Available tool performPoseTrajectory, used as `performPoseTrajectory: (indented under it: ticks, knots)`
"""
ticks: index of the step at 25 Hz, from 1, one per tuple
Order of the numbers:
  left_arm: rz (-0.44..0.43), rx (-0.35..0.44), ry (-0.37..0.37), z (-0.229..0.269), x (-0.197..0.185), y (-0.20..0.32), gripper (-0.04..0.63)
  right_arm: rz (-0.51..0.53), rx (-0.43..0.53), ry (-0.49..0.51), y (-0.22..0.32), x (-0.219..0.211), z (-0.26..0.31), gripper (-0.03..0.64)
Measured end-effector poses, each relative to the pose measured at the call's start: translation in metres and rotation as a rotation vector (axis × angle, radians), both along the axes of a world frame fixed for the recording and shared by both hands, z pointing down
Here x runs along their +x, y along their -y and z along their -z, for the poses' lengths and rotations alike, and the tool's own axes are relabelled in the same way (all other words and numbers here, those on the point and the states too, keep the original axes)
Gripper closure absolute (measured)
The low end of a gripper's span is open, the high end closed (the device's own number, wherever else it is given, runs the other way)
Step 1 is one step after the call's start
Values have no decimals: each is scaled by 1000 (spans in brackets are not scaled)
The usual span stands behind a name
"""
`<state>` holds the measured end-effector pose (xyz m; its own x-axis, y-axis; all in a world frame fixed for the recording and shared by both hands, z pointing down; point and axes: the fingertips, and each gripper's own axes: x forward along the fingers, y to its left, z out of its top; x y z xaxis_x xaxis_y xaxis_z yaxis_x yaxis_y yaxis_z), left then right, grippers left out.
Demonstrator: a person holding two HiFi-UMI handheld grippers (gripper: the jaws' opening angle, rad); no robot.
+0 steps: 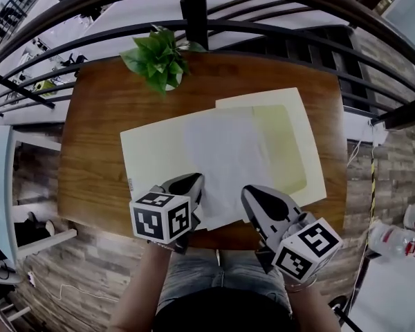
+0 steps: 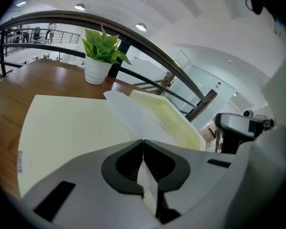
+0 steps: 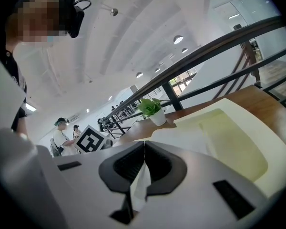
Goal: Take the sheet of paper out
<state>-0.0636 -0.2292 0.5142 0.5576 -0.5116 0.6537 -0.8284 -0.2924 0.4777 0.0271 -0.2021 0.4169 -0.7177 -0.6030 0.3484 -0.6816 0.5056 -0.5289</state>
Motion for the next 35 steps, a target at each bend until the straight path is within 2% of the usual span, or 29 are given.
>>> performPoseTrajectory:
  ticks: [13,25,35]
  knots:
    - [33,28,-10,12,-73,-29,574,-10,23,-10,-27,-51,3,589]
    - [69,110,-10,41,-126,-39,574,-46,83,-12,-40,-76,20,589]
    - [73,182,-42,75,-146,-55,574,-56,134,-12,-47,-88,38,589]
